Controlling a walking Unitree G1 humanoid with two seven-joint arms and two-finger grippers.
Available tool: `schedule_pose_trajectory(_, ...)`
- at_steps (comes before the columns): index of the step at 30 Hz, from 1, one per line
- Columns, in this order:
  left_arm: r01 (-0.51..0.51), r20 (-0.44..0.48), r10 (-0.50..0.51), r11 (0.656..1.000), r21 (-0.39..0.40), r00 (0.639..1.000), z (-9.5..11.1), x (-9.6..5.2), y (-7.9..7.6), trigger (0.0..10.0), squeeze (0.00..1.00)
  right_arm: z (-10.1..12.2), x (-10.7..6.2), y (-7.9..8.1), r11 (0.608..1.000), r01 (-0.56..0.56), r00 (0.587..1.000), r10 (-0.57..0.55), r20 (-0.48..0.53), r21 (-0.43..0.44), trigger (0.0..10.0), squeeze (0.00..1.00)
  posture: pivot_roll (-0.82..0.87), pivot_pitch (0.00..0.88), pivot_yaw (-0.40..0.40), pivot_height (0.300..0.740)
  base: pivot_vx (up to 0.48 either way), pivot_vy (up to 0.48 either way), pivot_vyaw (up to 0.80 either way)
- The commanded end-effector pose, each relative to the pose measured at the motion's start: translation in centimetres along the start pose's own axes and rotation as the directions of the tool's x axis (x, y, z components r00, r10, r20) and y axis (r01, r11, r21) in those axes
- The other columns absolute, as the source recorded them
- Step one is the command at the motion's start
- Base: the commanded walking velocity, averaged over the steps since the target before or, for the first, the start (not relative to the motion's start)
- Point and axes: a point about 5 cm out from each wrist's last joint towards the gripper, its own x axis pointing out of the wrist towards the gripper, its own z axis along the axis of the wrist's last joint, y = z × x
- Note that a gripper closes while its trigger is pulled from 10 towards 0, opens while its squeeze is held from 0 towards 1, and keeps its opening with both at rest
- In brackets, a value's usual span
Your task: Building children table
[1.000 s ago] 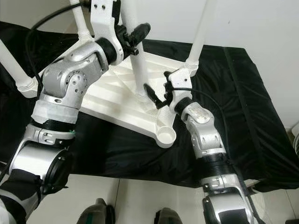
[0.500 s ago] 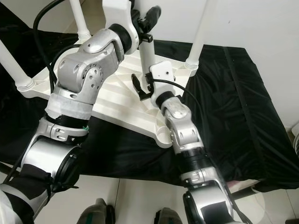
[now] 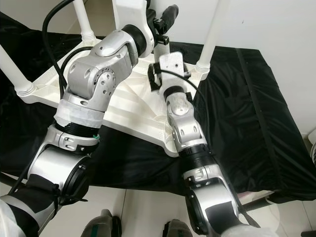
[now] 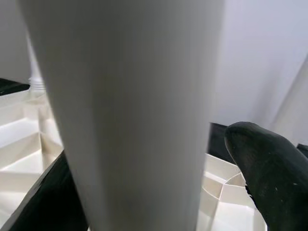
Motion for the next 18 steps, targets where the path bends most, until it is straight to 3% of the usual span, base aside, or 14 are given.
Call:
schedule_pose_trajectory(1, -0.062, 0.032, 0.062, 0.998, 0.019, 0.998, 0.98, -0.01, -0.35, 10.0, 0.0, -0.32, 0.07, 0.44, 1.0, 0.0, 1.0, 0.0, -0.02, -0.009, 10.0, 0.0, -0.04, 0.031, 0.02, 0.74, 0.0, 0.0, 0.0)
schedule_pose_trajectory(3, -0.063, 0.032, 0.062, 0.998, 0.018, 0.998, 0.99, -0.02, -0.38, 10.0, 0.0, -0.32, 0.08, 0.53, 1.0, -0.001, 1.0, 0.001, -0.019, -0.014, 10.0, 0.0, -0.04, 0.031, 0.02, 0.74, 0.0, 0.0, 0.0)
schedule_pose_trajectory(4, -0.063, 0.034, 0.063, 0.998, 0.01, 0.997, 1.01, -0.02, -0.41, 10.0, 0.0, -0.42, 0.11, 0.62, 1.0, 0.003, 1.0, -0.003, -0.026, -0.013, 8.9, 0.0, -0.04, 0.033, 0.017, 0.74, 0.0, 0.0, 0.0)
schedule_pose_trajectory(5, -0.063, 0.034, 0.063, 0.998, 0.01, 0.997, 1.01, -0.02, -0.41, 10.0, 0.0, -0.42, 0.11, 0.62, 1.0, 0.003, 1.0, -0.003, -0.026, -0.013, 8.9, 0.0, -0.04, 0.033, 0.017, 0.74, 0.0, 0.0, 0.0)
schedule_pose_trajectory(6, -0.062, 0.036, 0.062, 0.998, 0.005, 0.997, 1.04, -0.04, -0.45, 10.0, 0.0, -0.53, 0.13, 0.69, 1.0, 0.001, 0.999, -0.001, -0.033, -0.001, 5.5, 0.0, -0.04, 0.033, 0.015, 0.74, 0.0, 0.0, 0.0)
schedule_pose_trajectory(8, -0.062, 0.036, 0.062, 0.998, 0.005, 0.997, 1.04, -0.04, -0.45, 10.0, 0.0, -0.53, 0.13, 0.69, 1.0, 0.001, 0.999, -0.001, -0.033, -0.001, 5.5, 0.0, -0.04, 0.033, 0.015, 0.74, 0.0, 0.0, 0.0)
schedule_pose_trajectory(9, -0.061, 0.037, 0.061, 0.998, 0.001, 0.997, 1.08, -0.04, -0.47, 10.0, 0.0, -0.6, 0.14, 0.73, 1.0, 0.001, 0.999, -0.001, -0.037, 0.004, 2.7, 0.0, -0.04, 0.033, 0.015, 0.74, 0.0, 0.0, 0.0)
schedule_pose_trajectory(10, -0.061, 0.037, 0.061, 0.998, 0.001, 0.997, 1.08, -0.04, -0.47, 10.0, 0.0, -0.6, 0.14, 0.73, 1.0, 0.001, 0.999, -0.001, -0.037, 0.004, 2.7, 0.0, -0.04, 0.033, 0.015, 0.74, 0.0, 0.0, 0.0)
schedule_pose_trajectory(11, -0.06, 0.04, 0.059, 0.998, 0.001, 0.997, 1.15, -0.03, -0.52, 10.0, 0.0, -0.59, 0.16, 0.81, 1.0, 0.0, 0.999, 0.0, -0.036, 0.003, 0.0, 0.0, -0.04, 0.033, 0.015, 0.74, 0.0, 0.0, 0.0)
schedule_pose_trajectory(18, -0.051, 0.043, 0.051, 0.999, 0.007, 0.998, 1.24, -0.05, -0.7, 10.0, 0.0, -0.5, 0.2, 0.98, 1.0, 0.008, 1.0, -0.008, -0.028, -0.002, 0.0, 0.0, -0.04, 0.032, 0.018, 0.74, 0.0, 0.0, 0.0)
